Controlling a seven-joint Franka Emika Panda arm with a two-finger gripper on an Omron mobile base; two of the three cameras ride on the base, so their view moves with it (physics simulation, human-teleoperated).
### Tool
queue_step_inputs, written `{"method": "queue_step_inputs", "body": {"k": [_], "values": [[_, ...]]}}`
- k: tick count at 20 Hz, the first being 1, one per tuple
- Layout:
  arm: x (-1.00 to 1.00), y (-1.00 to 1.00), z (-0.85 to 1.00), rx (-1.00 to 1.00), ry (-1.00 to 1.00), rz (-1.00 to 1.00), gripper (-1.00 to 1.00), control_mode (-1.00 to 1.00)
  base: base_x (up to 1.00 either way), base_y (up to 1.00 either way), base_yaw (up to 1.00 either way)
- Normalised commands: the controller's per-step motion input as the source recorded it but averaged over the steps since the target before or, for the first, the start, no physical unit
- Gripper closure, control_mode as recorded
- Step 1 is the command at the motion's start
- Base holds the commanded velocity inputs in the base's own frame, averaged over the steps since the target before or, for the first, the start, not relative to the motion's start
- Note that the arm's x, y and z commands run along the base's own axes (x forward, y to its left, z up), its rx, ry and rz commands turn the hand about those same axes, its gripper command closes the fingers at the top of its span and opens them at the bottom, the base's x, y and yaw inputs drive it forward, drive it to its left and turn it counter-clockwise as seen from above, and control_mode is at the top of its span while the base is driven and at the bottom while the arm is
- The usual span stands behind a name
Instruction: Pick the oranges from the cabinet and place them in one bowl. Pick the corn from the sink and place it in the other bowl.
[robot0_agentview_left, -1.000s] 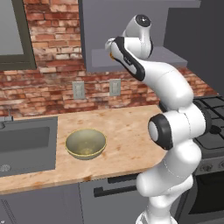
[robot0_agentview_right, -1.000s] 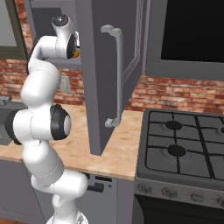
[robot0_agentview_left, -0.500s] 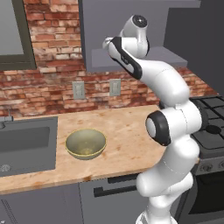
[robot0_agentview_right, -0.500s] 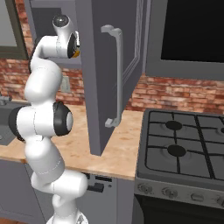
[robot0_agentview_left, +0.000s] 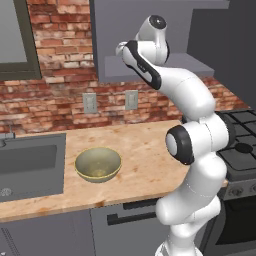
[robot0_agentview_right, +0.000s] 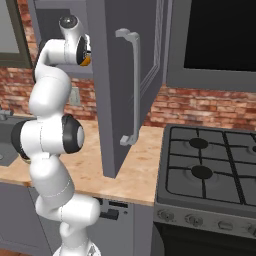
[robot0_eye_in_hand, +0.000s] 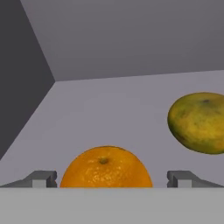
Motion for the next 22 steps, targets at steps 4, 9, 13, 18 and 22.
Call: {"method": "queue_step_inputs", "body": {"k": [4, 9, 13, 18, 22], "values": [[0.00, 0.00, -0.02, 0.00, 0.00, 0.00, -1.00, -1.00, 0.00, 0.00, 0.00], [0.00, 0.00, -0.06, 0.00, 0.00, 0.00, -1.00, -1.00, 0.00, 0.00, 0.00], [-0.06, 0.00, -0.09, 0.00, 0.00, 0.00, -1.00, -1.00, 0.00, 0.00, 0.00], [-0.18, 0.00, -0.16, 0.00, 0.00, 0.00, -1.00, -1.00, 0.00, 0.00, 0.00], [-0.03, 0.00, -0.04, 0.00, 0.03, 0.00, -1.00, -1.00, 0.00, 0.00, 0.00]]}}
